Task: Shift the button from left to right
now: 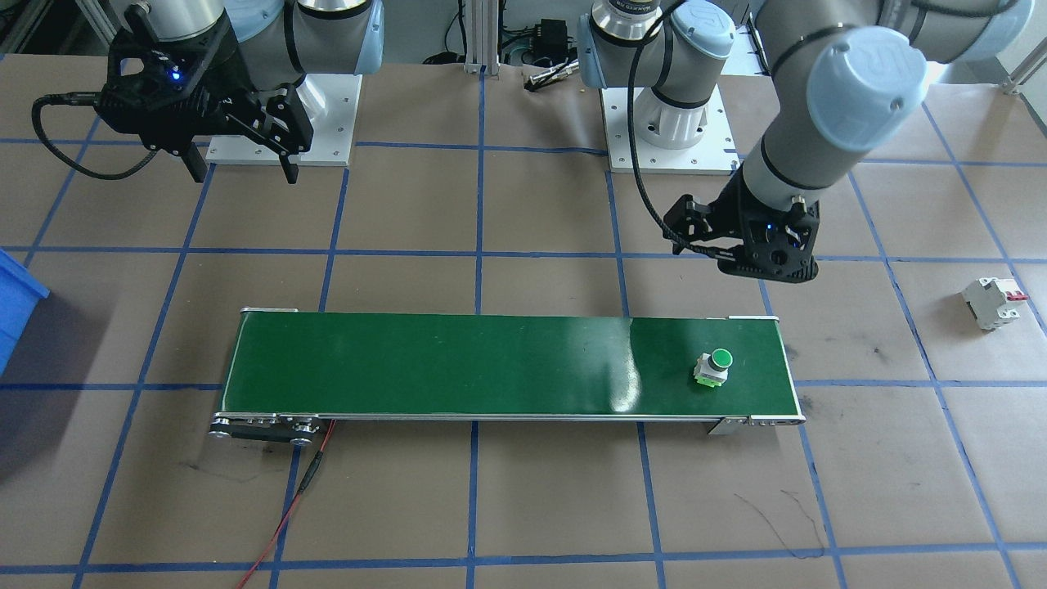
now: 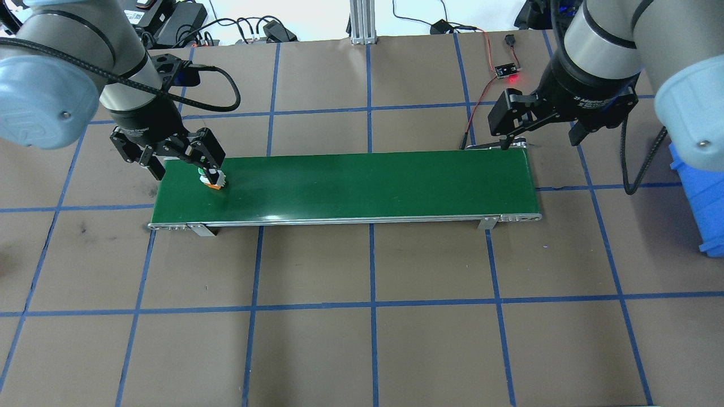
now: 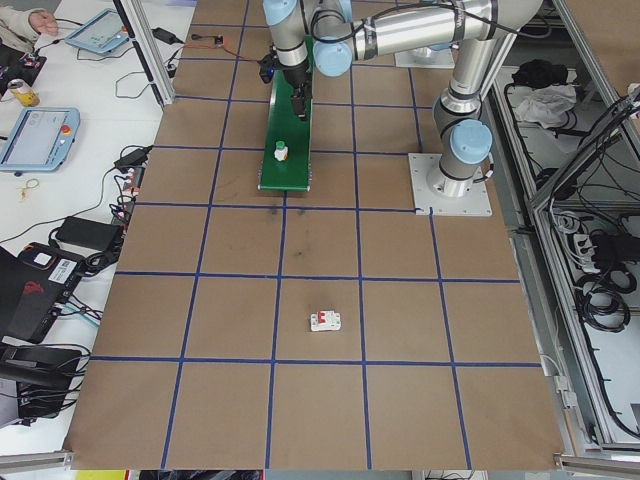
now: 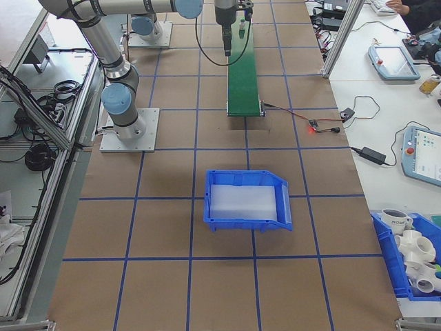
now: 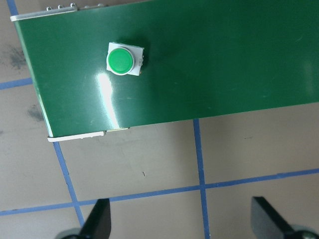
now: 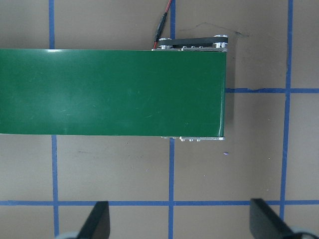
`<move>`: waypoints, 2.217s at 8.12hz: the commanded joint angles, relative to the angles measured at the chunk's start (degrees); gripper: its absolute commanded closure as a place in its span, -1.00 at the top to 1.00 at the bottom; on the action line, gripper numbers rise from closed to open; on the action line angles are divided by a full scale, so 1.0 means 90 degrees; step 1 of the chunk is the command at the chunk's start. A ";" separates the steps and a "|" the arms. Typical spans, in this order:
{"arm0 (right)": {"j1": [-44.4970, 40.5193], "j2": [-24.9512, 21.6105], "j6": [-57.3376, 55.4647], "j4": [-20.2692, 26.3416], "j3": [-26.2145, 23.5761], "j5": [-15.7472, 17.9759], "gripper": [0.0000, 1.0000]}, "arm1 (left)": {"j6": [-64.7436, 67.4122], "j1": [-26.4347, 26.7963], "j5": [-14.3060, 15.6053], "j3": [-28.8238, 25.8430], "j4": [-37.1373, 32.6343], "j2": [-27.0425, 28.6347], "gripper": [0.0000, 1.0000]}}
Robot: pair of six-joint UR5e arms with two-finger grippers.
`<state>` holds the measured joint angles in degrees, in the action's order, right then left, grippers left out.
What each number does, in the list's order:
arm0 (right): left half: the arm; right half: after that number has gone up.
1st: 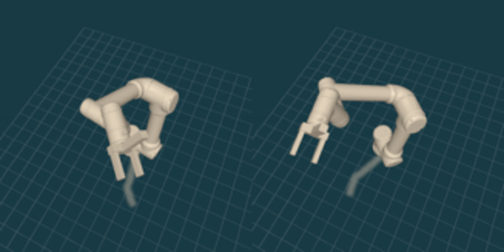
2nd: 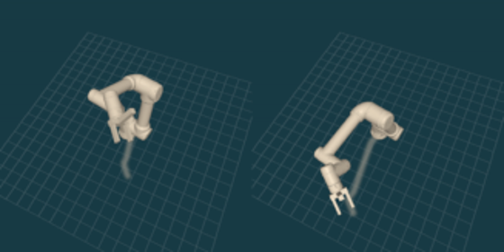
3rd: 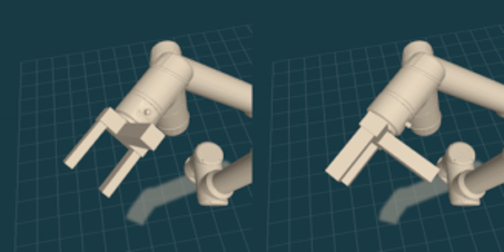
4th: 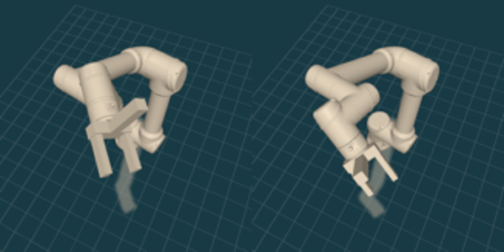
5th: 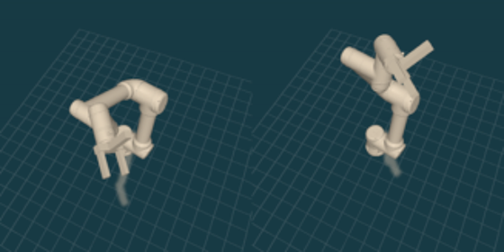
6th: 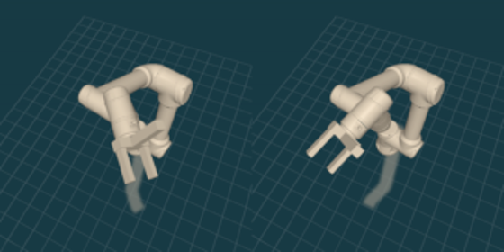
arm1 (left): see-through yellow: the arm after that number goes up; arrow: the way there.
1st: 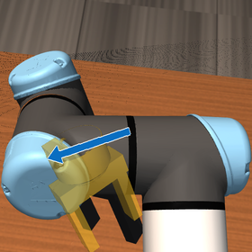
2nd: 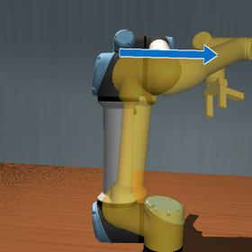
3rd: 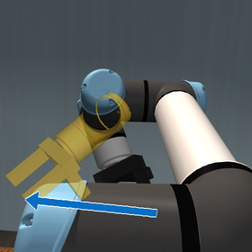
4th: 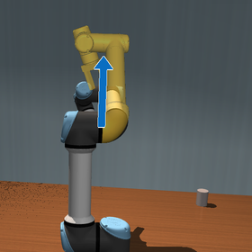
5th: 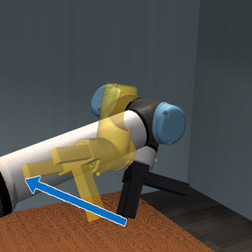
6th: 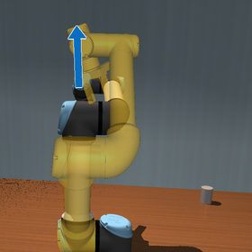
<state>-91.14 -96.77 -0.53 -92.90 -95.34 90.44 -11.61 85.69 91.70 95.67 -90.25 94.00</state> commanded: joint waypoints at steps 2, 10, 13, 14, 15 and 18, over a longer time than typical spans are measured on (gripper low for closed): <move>0.0000 0.0000 0.0000 0.0010 0.0007 0.0000 1.00 | 0.0157 0.0176 -0.0091 -0.0043 -0.0031 -0.0591 1.00; 0.0000 0.0000 0.0000 0.0000 0.0007 0.0010 1.00 | 0.0177 0.0195 -0.0678 -0.0327 0.0076 -0.0425 1.00; 0.0000 0.0039 -0.0019 -0.0019 0.0007 -0.0010 1.00 | 0.0177 0.0205 -0.0648 -0.0327 0.0096 -0.0464 1.00; 0.0000 0.0097 -0.0020 -0.0058 -0.0003 -0.0010 1.00 | 0.0177 0.0215 -0.0648 -0.0327 0.0134 -0.0474 1.00; 0.0000 0.0349 -0.0049 -0.0368 -0.0032 -0.0010 1.00 | 0.0177 0.0215 -0.0648 -0.0327 0.0135 -0.0484 1.00; 0.0029 0.1111 -0.0088 -0.1217 -0.0090 -0.0281 1.00 | 0.0138 0.0215 -0.0648 -0.0317 0.0270 -0.0435 1.00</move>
<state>-91.13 -91.06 -1.12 -98.47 -95.70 89.98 -10.14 87.62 85.87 92.83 -88.94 89.96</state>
